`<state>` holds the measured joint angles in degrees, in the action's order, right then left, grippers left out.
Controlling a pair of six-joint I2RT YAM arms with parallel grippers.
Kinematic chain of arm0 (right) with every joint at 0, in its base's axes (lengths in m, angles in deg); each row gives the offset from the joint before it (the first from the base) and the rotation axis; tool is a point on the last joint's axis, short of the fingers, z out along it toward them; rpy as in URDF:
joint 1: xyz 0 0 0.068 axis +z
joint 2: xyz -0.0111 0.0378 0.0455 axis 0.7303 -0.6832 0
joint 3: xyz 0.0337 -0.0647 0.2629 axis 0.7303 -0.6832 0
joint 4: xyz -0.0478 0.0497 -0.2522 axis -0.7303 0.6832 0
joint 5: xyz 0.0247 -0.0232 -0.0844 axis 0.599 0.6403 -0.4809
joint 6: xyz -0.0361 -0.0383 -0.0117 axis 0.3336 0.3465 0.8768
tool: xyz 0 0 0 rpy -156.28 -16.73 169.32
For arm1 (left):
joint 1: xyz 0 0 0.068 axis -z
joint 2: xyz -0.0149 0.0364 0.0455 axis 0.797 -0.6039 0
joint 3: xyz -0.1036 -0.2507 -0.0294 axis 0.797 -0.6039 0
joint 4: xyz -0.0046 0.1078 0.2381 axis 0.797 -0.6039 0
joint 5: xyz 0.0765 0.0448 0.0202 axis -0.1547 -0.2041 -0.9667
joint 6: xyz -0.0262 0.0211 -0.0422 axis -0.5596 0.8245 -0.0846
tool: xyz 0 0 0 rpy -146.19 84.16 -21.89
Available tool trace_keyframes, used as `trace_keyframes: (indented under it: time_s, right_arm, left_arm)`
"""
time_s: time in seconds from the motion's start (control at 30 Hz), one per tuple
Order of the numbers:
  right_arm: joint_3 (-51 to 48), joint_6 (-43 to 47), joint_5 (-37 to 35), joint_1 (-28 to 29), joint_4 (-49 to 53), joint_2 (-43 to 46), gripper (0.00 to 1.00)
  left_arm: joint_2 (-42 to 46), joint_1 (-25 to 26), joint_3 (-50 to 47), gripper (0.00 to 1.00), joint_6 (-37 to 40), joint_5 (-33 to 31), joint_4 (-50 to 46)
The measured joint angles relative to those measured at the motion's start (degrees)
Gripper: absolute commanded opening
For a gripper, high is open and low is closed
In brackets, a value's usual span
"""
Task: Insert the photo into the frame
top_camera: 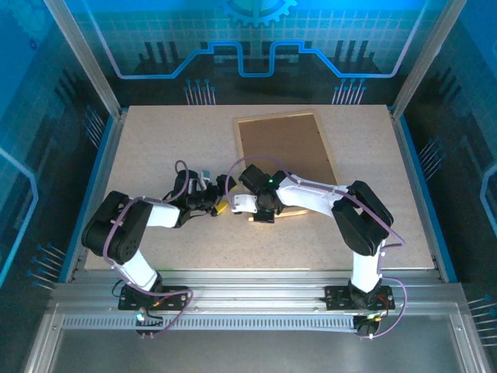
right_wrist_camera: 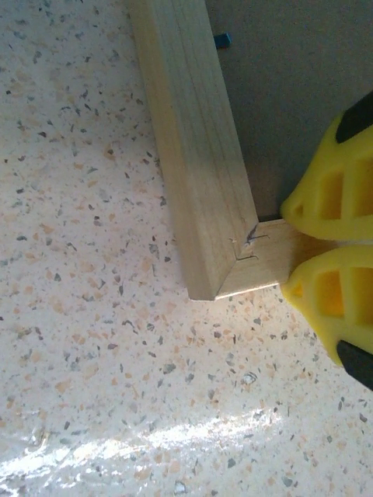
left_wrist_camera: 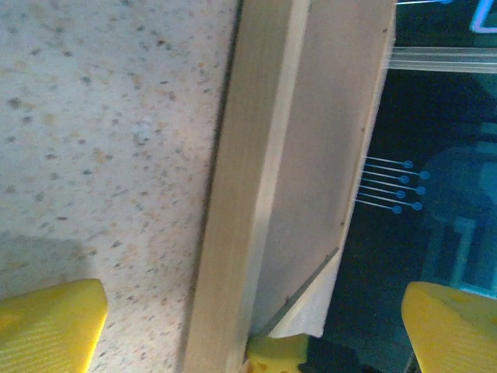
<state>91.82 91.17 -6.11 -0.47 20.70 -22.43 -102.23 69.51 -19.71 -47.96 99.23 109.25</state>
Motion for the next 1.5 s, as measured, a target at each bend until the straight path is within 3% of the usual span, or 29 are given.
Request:
trace_keyframes:
  time_s: [0.33,0.8,1.5]
  right_arm:
    - [-0.1,-1.2,1.7,-0.4,0.0,0.7,0.0]
    - [-1.2,-1.6,1.7,-0.4,-0.1,0.8,0.0]
    - [0.0,-3.4,3.4,-0.5,1.0,5.4,0.0]
  left_arm:
    - [-1.2,0.7,-0.9,0.99,-2.4,-1.2,5.0]
    - [-0.6,-0.8,4.9,0.99,-0.8,-4.7,-3.5]
    - [-10.1,1.2,9.6,0.93,-5.0,-6.8,5.1]
